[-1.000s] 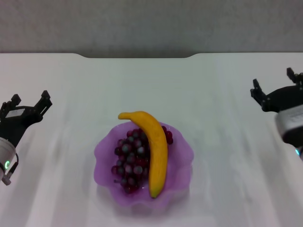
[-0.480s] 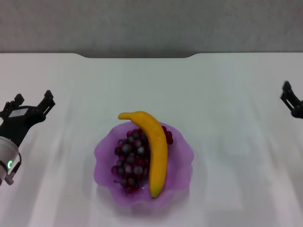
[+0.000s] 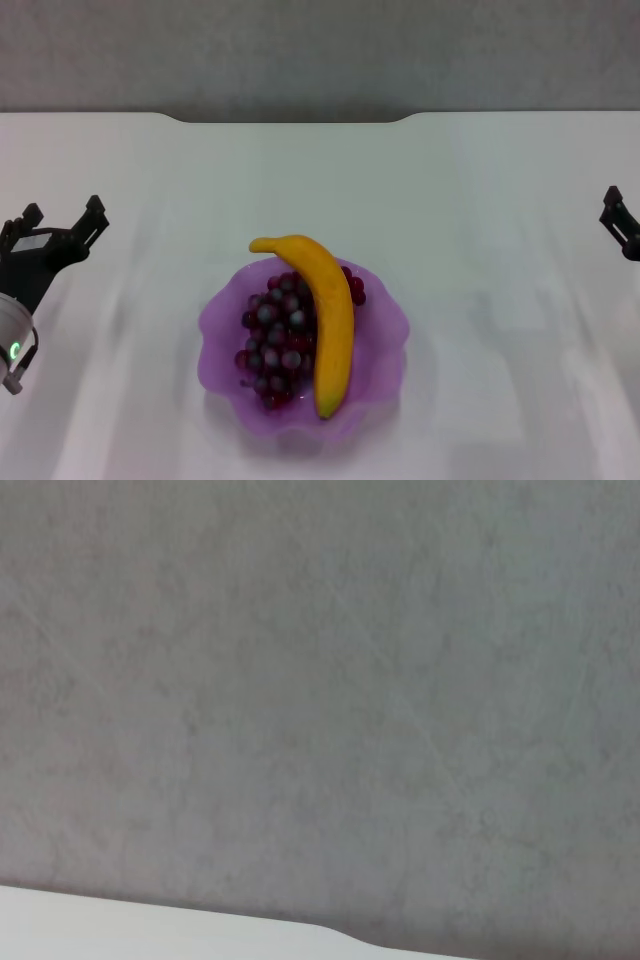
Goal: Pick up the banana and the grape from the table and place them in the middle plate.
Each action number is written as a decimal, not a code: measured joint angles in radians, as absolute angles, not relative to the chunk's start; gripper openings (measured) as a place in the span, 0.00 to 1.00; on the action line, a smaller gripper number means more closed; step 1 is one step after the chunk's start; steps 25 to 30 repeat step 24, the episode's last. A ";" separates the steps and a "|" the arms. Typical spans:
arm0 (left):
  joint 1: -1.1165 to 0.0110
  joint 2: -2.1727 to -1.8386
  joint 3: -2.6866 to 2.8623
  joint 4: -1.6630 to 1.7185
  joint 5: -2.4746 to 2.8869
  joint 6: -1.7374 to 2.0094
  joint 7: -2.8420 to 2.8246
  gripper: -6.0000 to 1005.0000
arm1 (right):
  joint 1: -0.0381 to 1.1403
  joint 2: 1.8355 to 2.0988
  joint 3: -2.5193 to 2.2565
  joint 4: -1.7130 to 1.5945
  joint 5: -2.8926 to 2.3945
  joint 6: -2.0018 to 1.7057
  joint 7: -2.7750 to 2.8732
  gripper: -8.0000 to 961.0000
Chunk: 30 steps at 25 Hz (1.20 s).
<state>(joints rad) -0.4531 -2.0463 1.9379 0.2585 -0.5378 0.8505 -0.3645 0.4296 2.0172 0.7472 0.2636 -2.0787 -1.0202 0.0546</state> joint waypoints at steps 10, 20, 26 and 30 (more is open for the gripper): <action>-0.454 -2.046 1.937 0.230 -0.540 0.850 -0.361 0.89 | 0.423 2.016 0.750 0.255 -2.078 -0.993 0.054 0.92; -0.461 -2.046 1.940 0.230 -0.540 0.848 -0.360 0.89 | 0.423 2.017 0.746 0.257 -2.083 -0.993 0.056 0.92; -0.471 -2.046 1.941 0.227 -0.540 0.828 -0.360 0.89 | 0.423 2.016 0.746 0.257 -2.080 -0.993 0.057 0.92; -0.471 -2.046 1.941 0.227 -0.540 0.828 -0.360 0.89 | 0.423 2.016 0.746 0.257 -2.080 -0.993 0.057 0.92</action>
